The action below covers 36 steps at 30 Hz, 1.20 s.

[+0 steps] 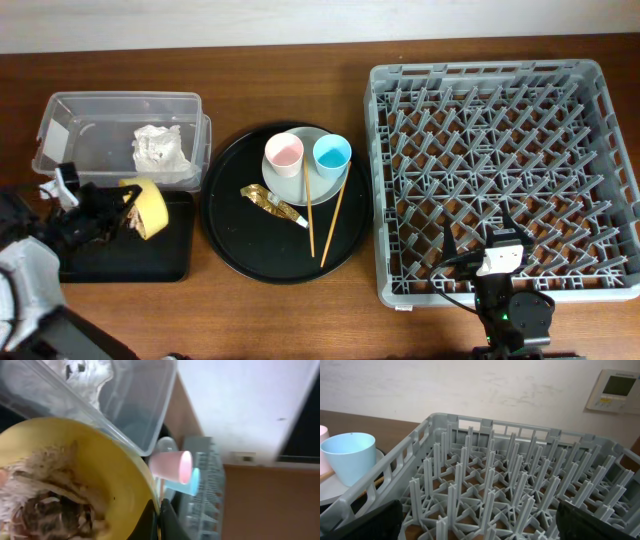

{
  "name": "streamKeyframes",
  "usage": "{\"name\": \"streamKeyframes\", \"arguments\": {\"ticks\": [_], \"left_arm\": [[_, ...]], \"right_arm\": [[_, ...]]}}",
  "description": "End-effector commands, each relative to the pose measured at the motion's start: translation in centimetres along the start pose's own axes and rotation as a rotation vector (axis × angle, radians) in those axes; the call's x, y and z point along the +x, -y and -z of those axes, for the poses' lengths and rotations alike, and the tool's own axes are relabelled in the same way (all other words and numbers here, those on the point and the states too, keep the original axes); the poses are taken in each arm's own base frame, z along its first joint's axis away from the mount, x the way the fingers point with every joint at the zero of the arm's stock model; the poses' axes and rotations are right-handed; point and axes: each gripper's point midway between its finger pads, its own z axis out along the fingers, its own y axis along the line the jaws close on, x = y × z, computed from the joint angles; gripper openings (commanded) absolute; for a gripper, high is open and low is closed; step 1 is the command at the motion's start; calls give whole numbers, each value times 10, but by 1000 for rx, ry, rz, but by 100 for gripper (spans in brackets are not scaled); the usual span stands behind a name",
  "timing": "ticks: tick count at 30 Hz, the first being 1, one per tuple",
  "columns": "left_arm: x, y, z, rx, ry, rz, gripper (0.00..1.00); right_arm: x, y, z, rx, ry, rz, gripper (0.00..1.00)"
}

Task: Sort waste into correct bins and load items into the dishwasher rack
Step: 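Tip the yellow bowl over the black tray to dump scraps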

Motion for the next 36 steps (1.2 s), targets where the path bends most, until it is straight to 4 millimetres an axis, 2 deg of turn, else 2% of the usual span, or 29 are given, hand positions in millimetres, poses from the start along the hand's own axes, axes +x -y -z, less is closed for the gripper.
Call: {"name": "streamKeyframes", "arguments": {"ticks": [1, 7, 10, 14, 20, 23, 26, 28, 36], "left_arm": [[-14, 14, 17, 248, 22, 15, 0], [-20, -5, 35, 277, 93, 43, 0], [-24, -8, 51, 350, 152, 32, 0], [-26, -29, 68, 343, 222, 80, 0], [-22, -50, 72, 361, 252, 157, 0], [-23, -40, 77, 461, 252, 160, 0], [-23, -41, 76, 460, 252, 158, 0], [-18, -39, 74, 469, 233, 216, 0], [-22, -33, 64, 461, 218, 91, 0]], "right_arm": [[2, -3, 0, -15, -2, 4, 98], [2, -3, 0, -15, -2, 4, 98], [2, -3, 0, -15, -2, 4, 98], [2, -3, 0, -15, -2, 4, 98], [2, -3, 0, -15, -2, 4, 98], [2, -3, 0, -15, -2, 4, 98], [2, -3, 0, -15, -2, 4, 99], [2, -3, 0, -15, -2, 4, 98], [2, -3, 0, -15, -2, 4, 98]]}}
